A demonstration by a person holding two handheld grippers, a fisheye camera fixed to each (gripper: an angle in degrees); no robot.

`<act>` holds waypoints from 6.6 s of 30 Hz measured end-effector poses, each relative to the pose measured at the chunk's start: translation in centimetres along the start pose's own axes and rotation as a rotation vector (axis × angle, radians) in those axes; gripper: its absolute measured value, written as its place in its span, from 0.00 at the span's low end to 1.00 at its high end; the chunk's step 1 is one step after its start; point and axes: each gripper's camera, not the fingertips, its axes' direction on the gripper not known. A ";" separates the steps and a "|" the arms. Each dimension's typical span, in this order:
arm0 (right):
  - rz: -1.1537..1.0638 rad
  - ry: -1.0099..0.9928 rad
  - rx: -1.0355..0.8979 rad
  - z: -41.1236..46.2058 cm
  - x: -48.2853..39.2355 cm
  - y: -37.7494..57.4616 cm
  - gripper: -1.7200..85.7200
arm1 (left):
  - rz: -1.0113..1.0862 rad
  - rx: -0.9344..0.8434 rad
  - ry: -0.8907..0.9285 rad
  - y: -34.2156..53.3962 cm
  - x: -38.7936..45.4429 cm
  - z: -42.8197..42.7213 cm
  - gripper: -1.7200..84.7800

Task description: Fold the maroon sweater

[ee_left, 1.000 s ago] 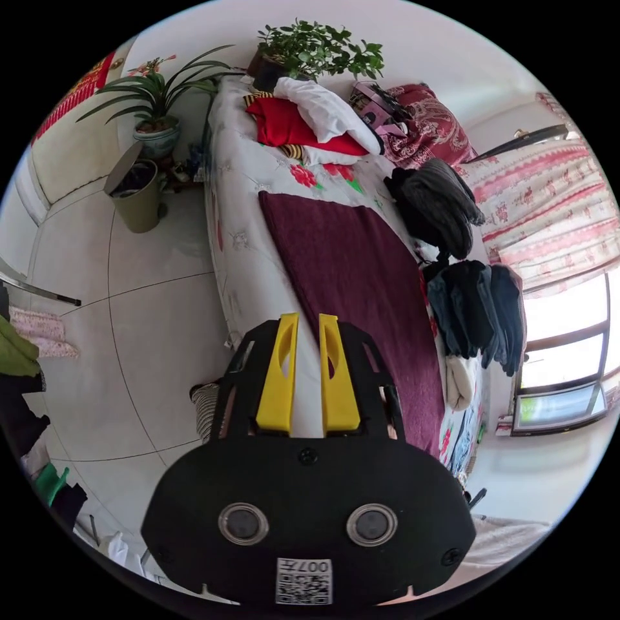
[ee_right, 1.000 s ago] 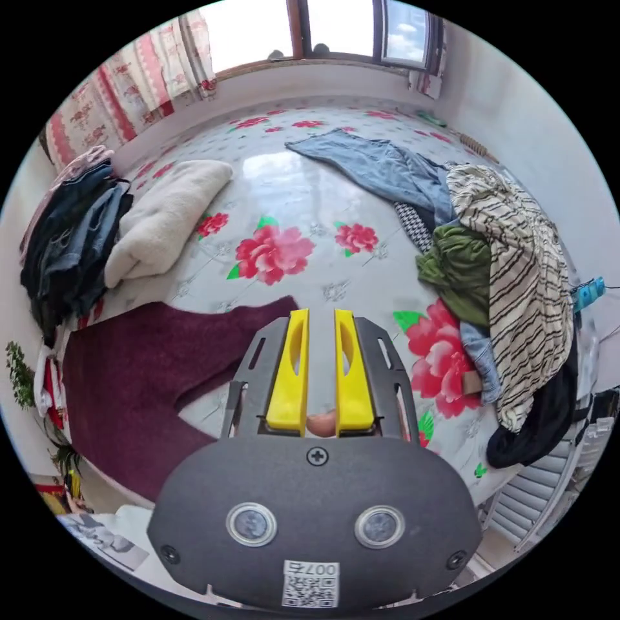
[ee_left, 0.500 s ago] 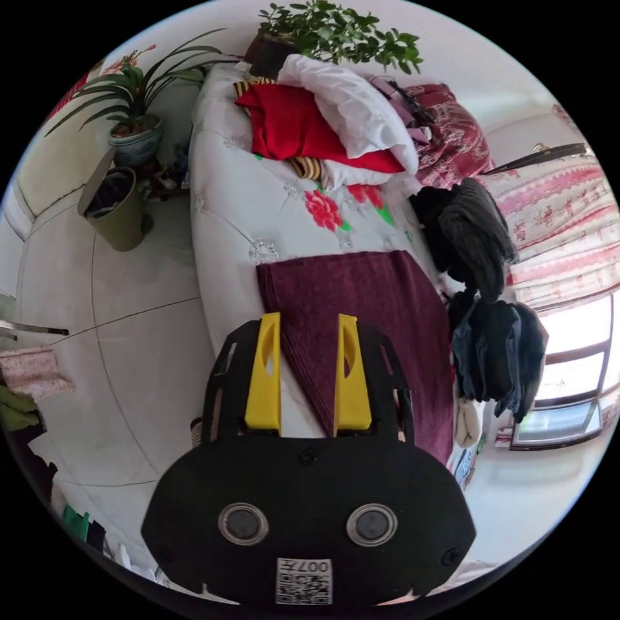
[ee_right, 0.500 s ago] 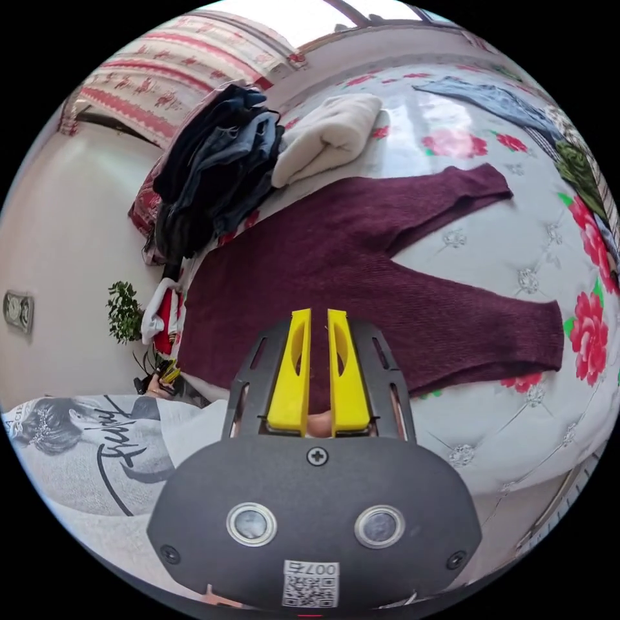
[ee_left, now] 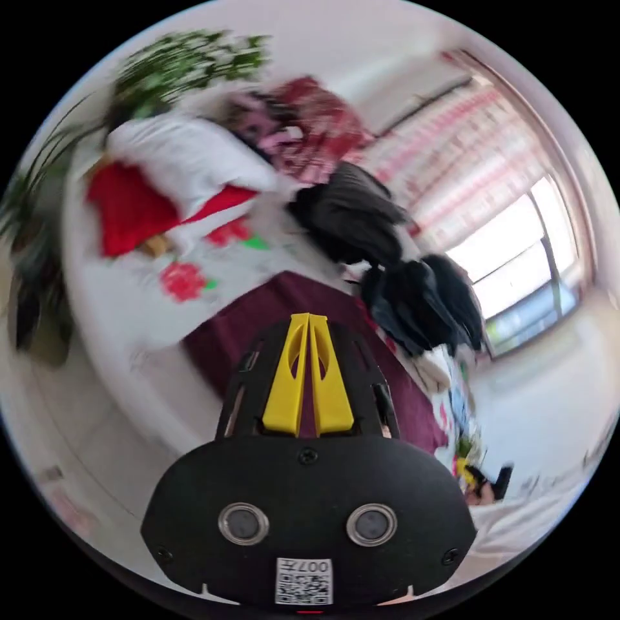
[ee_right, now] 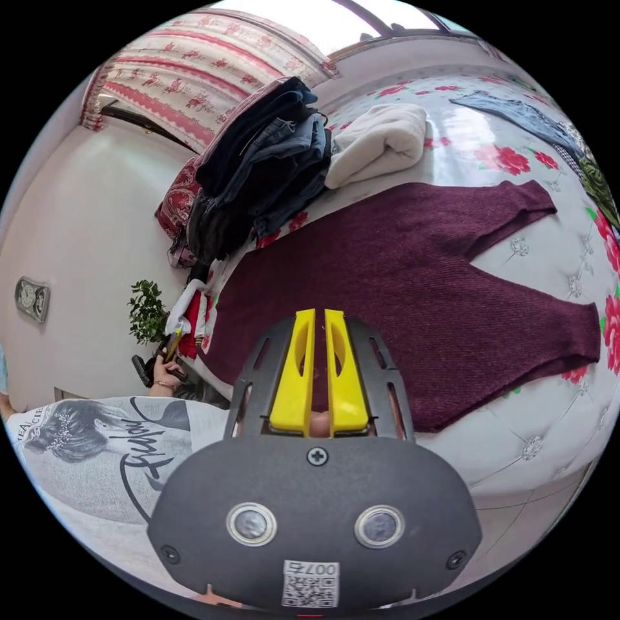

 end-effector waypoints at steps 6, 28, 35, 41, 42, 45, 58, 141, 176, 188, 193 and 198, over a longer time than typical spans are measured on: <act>0.057 -0.018 0.080 -2.5 1.4 1.8 0.02 | 0.178 -0.040 0.086 -0.7 7.3 3.1 0.02; 0.020 -0.186 -0.053 0.9 3.2 0.8 0.02 | -0.382 -0.093 -0.351 5.3 -6.6 10.7 0.05; 0.046 -0.160 0.007 -1.0 5.5 0.6 0.02 | 0.504 -0.235 0.196 4.2 19.6 17.0 0.03; 0.112 -0.169 0.022 -0.6 8.0 0.4 0.04 | 1.018 -0.823 0.444 21.2 35.7 31.0 0.03; 0.115 -0.169 0.014 -0.3 8.2 0.3 0.04 | 1.019 -0.937 0.389 24.4 35.7 34.3 0.03; 0.099 -0.158 -0.042 1.2 8.3 -0.6 0.06 | 0.911 -1.055 0.413 27.3 35.1 37.8 0.04; -0.079 -0.145 -0.384 15.6 5.1 -10.7 0.10 | 1.126 -0.990 0.596 29.0 36.7 34.7 0.02; 0.291 0.134 0.353 -4.1 30.8 -11.7 0.03 | 0.354 -0.888 0.064 16.1 14.4 38.3 0.01; -0.529 0.035 -0.421 41.0 -21.3 -6.4 0.17 | 0.390 -0.797 -0.143 18.0 5.0 29.4 0.15; -0.412 0.345 -0.560 52.8 -24.8 -10.0 0.18 | 0.403 -0.740 0.173 17.6 8.2 25.9 0.06; -0.630 0.524 -0.591 52.8 -25.9 -9.8 0.09 | 0.518 -0.701 0.277 17.0 12.6 23.9 0.06; -0.466 0.143 -0.403 40.7 -20.4 -14.7 0.05 | 0.696 -0.699 0.416 16.9 19.1 22.2 0.06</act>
